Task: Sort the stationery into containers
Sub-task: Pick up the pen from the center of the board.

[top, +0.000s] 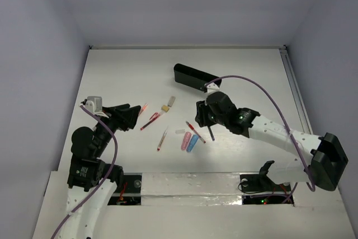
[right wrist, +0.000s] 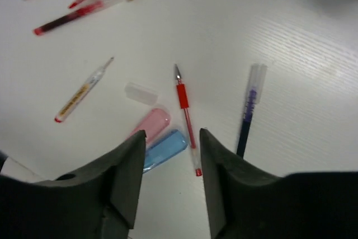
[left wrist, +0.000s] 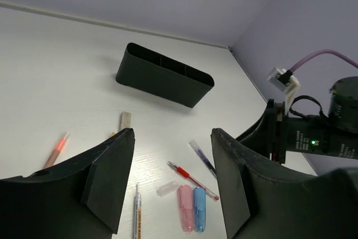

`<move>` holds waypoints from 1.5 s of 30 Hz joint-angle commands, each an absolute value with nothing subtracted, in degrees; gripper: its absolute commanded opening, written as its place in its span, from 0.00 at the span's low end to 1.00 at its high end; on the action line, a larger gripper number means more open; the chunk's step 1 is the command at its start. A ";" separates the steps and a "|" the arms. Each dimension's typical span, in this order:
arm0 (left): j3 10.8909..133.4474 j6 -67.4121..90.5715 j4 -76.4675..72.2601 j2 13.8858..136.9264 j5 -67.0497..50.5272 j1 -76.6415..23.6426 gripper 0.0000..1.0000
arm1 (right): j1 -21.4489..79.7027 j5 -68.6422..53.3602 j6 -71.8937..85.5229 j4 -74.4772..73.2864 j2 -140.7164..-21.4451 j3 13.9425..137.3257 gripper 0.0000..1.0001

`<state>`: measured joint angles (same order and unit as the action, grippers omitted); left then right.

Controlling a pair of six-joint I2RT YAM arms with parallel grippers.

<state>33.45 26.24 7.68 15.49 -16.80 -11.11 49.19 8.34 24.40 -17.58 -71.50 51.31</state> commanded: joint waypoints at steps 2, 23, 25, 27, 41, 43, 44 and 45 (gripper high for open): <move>34.01 25.75 5.36 14.24 -17.14 -10.63 0.54 | 46.08 14.34 20.13 -22.32 -75.22 55.45 0.52; 33.66 26.28 5.10 13.97 -17.14 -10.63 0.52 | 36.74 7.82 12.75 -26.72 -97.11 64.69 0.51; 33.66 26.37 5.18 14.24 -17.31 -10.63 0.52 | 36.74 6.95 12.66 -26.37 -98.34 64.60 0.51; 33.58 26.28 4.92 14.24 -17.49 -10.63 0.52 | 36.74 6.33 12.66 -25.75 -99.05 64.51 0.51; 33.22 26.54 4.22 14.15 -18.63 -10.63 0.52 | 36.74 6.85 13.45 -26.28 -105.38 66.09 0.08; 33.22 26.63 4.22 14.24 -18.63 -10.63 0.52 | 36.74 7.55 13.18 -26.45 -104.59 66.18 0.01; 33.22 26.54 4.22 14.33 -18.63 -10.63 0.52 | 36.74 8.78 13.27 -26.46 -103.98 66.27 0.00; 33.22 26.54 4.22 14.50 -18.63 -10.63 0.52 | 36.74 9.31 13.36 -26.37 -103.19 66.18 0.00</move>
<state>33.43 26.26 7.53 14.17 -17.65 -11.11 36.45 7.38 13.41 -26.81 -103.63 65.41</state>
